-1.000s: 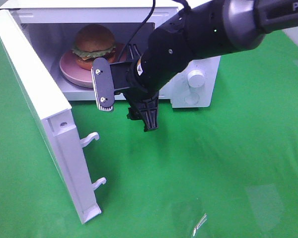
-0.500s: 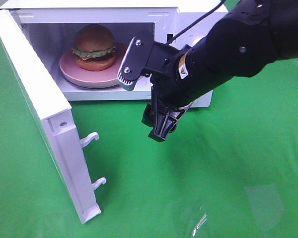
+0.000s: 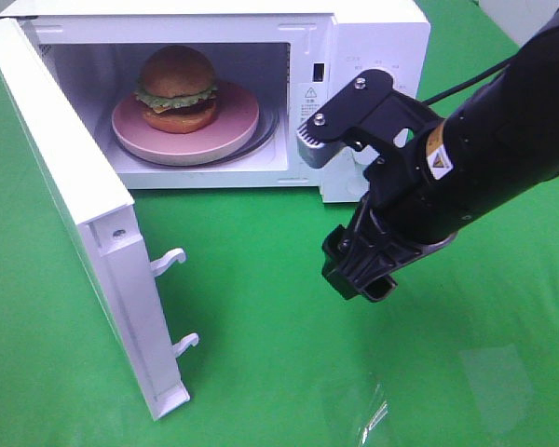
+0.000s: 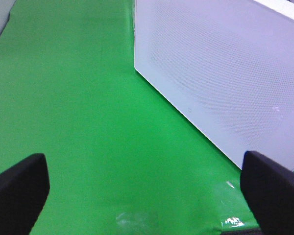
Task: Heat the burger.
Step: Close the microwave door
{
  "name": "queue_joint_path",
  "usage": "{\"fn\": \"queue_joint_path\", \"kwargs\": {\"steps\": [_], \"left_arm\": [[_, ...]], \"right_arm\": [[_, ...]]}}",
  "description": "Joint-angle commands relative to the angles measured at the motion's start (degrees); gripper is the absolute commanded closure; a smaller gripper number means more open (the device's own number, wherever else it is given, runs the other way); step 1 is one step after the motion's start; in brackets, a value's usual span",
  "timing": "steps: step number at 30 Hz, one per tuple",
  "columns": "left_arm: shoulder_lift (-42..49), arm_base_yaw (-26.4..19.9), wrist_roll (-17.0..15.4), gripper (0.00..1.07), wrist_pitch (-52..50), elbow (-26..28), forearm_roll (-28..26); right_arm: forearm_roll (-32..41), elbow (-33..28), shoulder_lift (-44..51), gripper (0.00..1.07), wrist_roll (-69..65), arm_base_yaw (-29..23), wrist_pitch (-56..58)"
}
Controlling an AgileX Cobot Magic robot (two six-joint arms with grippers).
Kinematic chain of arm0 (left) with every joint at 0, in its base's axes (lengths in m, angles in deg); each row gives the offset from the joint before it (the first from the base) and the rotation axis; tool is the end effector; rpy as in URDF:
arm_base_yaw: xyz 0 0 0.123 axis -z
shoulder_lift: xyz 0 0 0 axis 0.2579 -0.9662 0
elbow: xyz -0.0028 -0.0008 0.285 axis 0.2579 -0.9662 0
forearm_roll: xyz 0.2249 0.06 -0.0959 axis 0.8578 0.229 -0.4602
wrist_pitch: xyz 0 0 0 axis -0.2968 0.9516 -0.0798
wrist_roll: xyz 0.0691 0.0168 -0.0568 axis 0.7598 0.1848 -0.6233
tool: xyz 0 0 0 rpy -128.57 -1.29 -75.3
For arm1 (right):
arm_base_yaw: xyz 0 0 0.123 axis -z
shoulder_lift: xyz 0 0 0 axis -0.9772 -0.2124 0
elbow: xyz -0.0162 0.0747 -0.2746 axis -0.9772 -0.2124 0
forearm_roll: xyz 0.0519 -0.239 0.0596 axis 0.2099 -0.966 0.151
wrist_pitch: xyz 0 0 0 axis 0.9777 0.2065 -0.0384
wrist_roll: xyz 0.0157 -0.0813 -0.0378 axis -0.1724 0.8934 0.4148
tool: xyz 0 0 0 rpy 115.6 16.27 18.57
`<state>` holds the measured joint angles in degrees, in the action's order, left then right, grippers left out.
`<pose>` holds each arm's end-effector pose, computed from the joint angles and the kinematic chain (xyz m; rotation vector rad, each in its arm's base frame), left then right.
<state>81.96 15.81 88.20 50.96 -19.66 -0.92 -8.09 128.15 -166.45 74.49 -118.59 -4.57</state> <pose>-0.0090 -0.0085 0.2801 0.0661 2.0429 -0.1100 0.2222 0.1818 0.2262 -1.0592 2.3505 0.0966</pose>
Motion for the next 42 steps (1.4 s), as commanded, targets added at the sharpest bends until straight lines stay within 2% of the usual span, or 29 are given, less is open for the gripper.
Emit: {"fn": "queue_joint_path", "kwargs": {"steps": [1,2,3,7,9,18,26,31,33,34,36,40,41,42], "left_arm": [[0.9,0.1,0.1,0.09,-0.8,-0.1,-0.3],[0.9,0.1,0.1,0.09,-0.8,-0.1,-0.3],[0.9,0.1,0.1,0.09,-0.8,-0.1,-0.3],[0.9,0.1,0.1,0.09,-0.8,-0.1,-0.3],[0.9,0.1,0.1,0.09,-0.8,-0.1,-0.3],[0.9,0.1,0.1,0.09,-0.8,-0.1,-0.3],[0.9,0.1,0.1,0.09,-0.8,-0.1,-0.3],[0.9,0.1,0.1,0.09,-0.8,-0.1,-0.3],[0.9,0.1,0.1,0.09,-0.8,-0.1,-0.3],[0.9,0.1,0.1,0.09,-0.8,-0.1,-0.3],[0.9,0.1,0.1,0.09,-0.8,-0.1,-0.3],[0.9,0.1,0.1,0.09,-0.8,-0.1,-0.3],[0.9,0.1,0.1,0.09,-0.8,-0.1,-0.3],[0.9,0.1,0.1,0.09,-0.8,-0.1,-0.3]], "right_arm": [[4.0,-0.6,3.7,0.31,-0.4,4.0,6.4],[4.0,-0.6,3.7,0.31,-0.4,4.0,6.4],[5.0,-0.6,5.3,0.31,-0.4,6.5,9.5],[4.8,-0.6,8.9,0.31,-1.1,10.5,15.0],[3.8,-0.6,11.3,0.31,-2.2,11.3,18.1],[0.9,-1.4,19.4,0.31,-6.1,11.4,26.5],[1.4,-7.4,33.0,0.31,-6.4,11.4,29.1],[1.3,-9.0,36.8,0.31,-6.4,11.4,30.3],[1.4,-10.1,40.0,0.31,-6.4,11.4,30.8],[1.3,-11.9,45.1,0.31,-6.4,11.5,30.8],[1.3,-12.6,46.8,0.31,-6.4,11.5,30.9],[1.7,-15.4,51.4,0.31,-6.4,15.4,31.0],[1.6,-16.7,53.8,0.31,-6.1,19.0,30.9],[1.6,-16.7,53.8,0.31,-6.1,19.0,30.9]]}}
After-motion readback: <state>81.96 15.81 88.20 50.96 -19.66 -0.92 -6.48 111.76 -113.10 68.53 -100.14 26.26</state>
